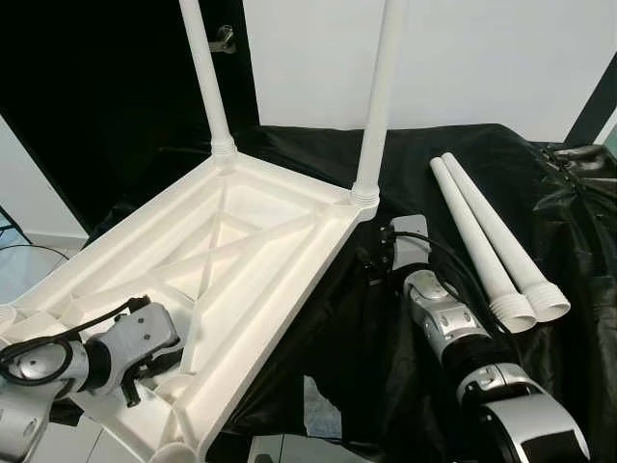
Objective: Building children table
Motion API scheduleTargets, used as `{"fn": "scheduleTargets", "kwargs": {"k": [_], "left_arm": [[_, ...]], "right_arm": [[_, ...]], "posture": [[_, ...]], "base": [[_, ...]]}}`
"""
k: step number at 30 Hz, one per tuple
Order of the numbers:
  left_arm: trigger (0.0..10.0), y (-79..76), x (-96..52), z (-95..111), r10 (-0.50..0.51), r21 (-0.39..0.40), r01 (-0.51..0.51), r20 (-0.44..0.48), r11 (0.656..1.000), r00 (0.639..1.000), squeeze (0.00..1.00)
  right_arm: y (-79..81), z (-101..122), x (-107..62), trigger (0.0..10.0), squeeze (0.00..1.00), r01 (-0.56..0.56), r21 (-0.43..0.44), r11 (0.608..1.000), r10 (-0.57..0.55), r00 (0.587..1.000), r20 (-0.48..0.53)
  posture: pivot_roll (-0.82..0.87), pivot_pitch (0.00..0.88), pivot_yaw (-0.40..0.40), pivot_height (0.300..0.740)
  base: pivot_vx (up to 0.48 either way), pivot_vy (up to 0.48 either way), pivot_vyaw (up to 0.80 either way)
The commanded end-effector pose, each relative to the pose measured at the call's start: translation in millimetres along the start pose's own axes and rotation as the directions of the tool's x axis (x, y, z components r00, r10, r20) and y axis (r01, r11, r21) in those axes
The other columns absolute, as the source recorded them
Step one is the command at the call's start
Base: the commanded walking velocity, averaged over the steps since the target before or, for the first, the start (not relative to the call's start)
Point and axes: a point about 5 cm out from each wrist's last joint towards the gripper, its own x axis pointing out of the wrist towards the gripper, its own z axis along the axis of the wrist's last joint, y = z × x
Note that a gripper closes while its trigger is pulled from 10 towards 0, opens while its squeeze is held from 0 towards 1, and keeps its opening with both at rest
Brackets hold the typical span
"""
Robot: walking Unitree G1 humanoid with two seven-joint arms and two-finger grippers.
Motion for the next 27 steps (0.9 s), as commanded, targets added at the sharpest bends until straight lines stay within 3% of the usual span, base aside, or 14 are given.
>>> {"fn": "scheduleTargets", "kwargs": {"k": [1,3,6,8,11,15,17,21,25,27], "left_arm": [[10.0,-10.1,8.6,22.3,-0.048,0.029,0.045,0.09,0.999,0.995,0.0],[10.0,-14.7,11.9,28.4,-0.059,0.032,0.055,0.114,0.998,0.992,0.0],[10.0,-33.4,30.4,55.1,-0.089,0.034,0.084,0.21,0.996,0.974,0.0],[10.0,-36.8,38.2,65.1,-0.079,0.031,0.074,0.241,0.997,0.967,0.0],[10.0,-36.6,55.8,87.1,-0.014,0.017,0.009,0.301,1.0,0.954,0.0],[10.0,-34.7,61.1,95.0,0.013,0.012,-0.018,0.327,1.0,0.945,0.0],[10.0,-28.1,67.0,102.1,0.072,-0.001,-0.077,0.343,0.997,0.936,0.0],[10.0,-16.5,65.8,102.7,0.146,0.003,-0.156,0.333,0.988,0.932,0.0],[10.0,-4.0,43.6,94.4,0.154,-0.01,-0.16,0.337,0.987,0.929,0.0],[10.0,-3.4,39.2,92.5,0.146,-0.011,-0.151,0.336,0.988,0.93,0.0]], "right_arm": [[3.5,7.1,3.4,10.0,0.0,-0.029,0.007,1.0,0.029,0.999,0.034],[4.5,8.8,4.9,10.0,0.0,-0.038,0.002,0.999,0.038,0.998,0.043],[11.9,13.4,9.2,10.0,0.0,-0.102,0.039,0.994,0.1,0.993,0.055],[14.8,14.3,10.1,10.0,0.0,-0.124,0.034,0.992,0.122,0.991,0.055],[21.3,14.4,12.1,10.0,0.0,-0.167,0.018,0.986,0.166,0.985,0.042],[22.9,14.9,12.8,10.0,0.0,-0.178,0.023,0.984,0.177,0.983,0.043],[24.0,16.3,14.3,10.0,0.0,-0.178,0.023,0.984,0.177,0.983,0.046],[21.3,19.3,15.8,10.0,0.0,-0.153,0.017,0.988,0.152,0.987,0.059],[10.8,20.1,13.5,10.0,0.0,-0.116,0.007,0.993,0.115,0.989,0.093],[8.9,19.9,12.3,10.0,0.0,-0.113,0.002,0.994,0.112,0.988,0.105]], "posture": [[0.15,0.0,0.025,0.74],[0.15,0.0,0.025,0.74],[0.15,0.0,0.028,0.74],[0.16,0.001,0.028,0.74],[0.16,0.006,0.029,0.74],[0.16,0.008,0.03,0.74],[0.16,0.008,0.031,0.74],[0.16,0.008,0.029,0.74],[0.16,0.007,0.026,0.74],[0.16,0.007,0.025,0.74]], "base": [[0.0,0.0,0.0],[0.0,0.0,0.0],[0.0,0.0,0.0],[0.0,0.0,0.0],[0.0,0.0,0.0],[0.0,0.0,0.0],[0.0,0.0,0.0],[0.0,0.0,0.0],[0.0,0.0,0.0],[0.0,0.0,0.0]]}}
